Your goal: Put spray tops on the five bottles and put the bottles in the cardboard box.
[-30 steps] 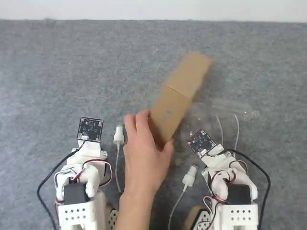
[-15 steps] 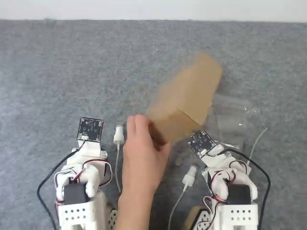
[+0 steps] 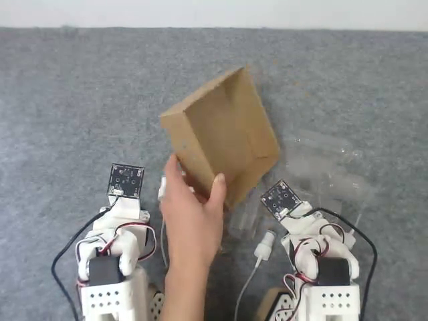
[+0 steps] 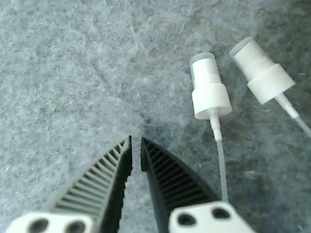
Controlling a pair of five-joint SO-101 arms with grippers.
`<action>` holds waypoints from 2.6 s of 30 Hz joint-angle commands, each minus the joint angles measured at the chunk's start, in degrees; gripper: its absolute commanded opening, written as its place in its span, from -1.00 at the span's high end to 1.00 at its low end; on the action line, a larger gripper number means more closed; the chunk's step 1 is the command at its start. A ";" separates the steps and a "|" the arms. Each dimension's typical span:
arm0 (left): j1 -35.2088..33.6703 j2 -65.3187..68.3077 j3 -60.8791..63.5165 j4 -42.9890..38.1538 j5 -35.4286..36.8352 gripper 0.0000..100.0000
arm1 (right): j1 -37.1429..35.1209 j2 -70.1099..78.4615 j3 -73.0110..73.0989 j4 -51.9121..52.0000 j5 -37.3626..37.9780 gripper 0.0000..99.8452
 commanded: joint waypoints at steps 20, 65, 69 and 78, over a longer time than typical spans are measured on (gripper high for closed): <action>0.00 -1.14 -0.57 0.09 -0.44 0.95 | -0.13 -1.01 1.23 -0.22 1.32 0.99; -0.18 -1.14 -0.57 0.09 -0.44 0.95 | 4.35 -0.92 -24.26 -2.59 -16.00 0.99; -0.18 -1.14 -0.57 0.09 -0.44 0.95 | 4.62 -0.92 -24.09 -2.51 -15.82 0.99; -0.18 -1.14 -0.57 0.09 -0.44 0.95 | 4.70 -0.84 -24.00 -2.42 -15.74 0.99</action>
